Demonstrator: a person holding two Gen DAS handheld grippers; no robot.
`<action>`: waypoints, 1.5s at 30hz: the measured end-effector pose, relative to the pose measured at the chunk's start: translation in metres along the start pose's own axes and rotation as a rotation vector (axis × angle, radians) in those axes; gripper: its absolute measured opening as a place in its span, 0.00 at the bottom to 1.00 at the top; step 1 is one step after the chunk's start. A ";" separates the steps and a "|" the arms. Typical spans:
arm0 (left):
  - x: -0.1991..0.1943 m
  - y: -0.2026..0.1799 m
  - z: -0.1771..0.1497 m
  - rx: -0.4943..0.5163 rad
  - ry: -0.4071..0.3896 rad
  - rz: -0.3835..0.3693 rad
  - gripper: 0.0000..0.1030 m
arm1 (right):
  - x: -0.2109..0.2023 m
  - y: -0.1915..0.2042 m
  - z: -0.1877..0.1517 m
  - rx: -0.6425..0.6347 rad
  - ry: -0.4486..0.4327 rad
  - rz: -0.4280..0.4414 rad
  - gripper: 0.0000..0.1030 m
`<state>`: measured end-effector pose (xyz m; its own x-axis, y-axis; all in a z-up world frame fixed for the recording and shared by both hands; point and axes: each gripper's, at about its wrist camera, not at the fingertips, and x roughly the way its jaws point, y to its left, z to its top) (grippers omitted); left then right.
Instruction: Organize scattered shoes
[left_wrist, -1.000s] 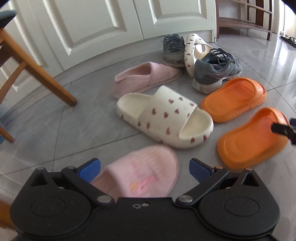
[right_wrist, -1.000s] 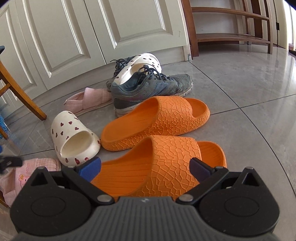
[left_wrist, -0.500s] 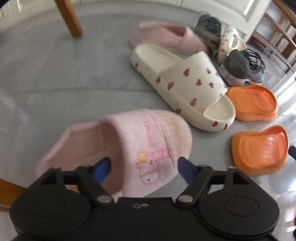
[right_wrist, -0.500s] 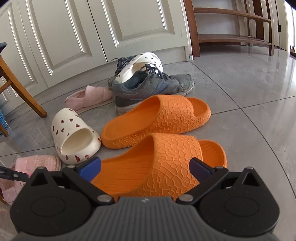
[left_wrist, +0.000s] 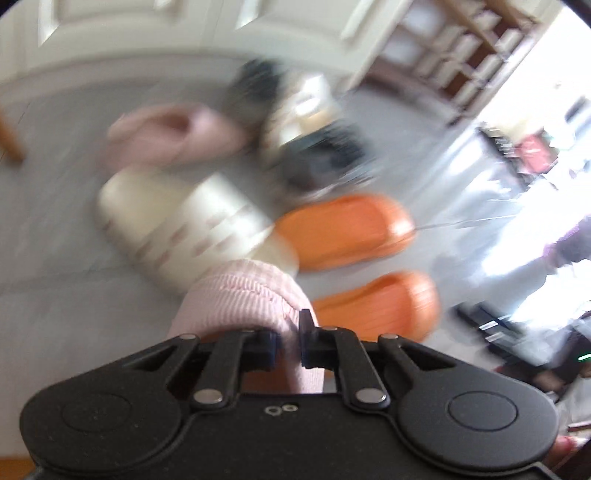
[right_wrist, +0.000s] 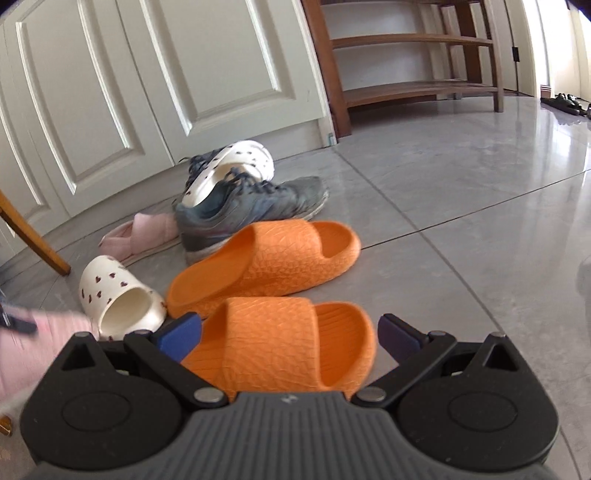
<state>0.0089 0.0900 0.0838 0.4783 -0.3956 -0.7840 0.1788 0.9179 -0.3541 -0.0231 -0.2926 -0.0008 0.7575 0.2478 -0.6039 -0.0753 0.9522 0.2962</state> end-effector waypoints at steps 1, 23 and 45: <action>0.001 -0.015 0.008 0.030 -0.015 -0.026 0.08 | -0.002 -0.005 0.001 0.008 -0.010 -0.005 1.00; 0.248 -0.348 0.090 1.039 0.128 -0.287 0.10 | -0.086 -0.175 0.007 0.246 -0.119 -0.374 1.00; 0.211 -0.176 0.021 0.268 0.085 -0.143 0.40 | 0.080 -0.159 0.142 -0.418 0.117 -0.218 0.86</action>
<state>0.0960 -0.1546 -0.0086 0.3608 -0.5118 -0.7797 0.4646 0.8235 -0.3256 0.1412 -0.4495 0.0089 0.7086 0.0303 -0.7050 -0.1953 0.9685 -0.1547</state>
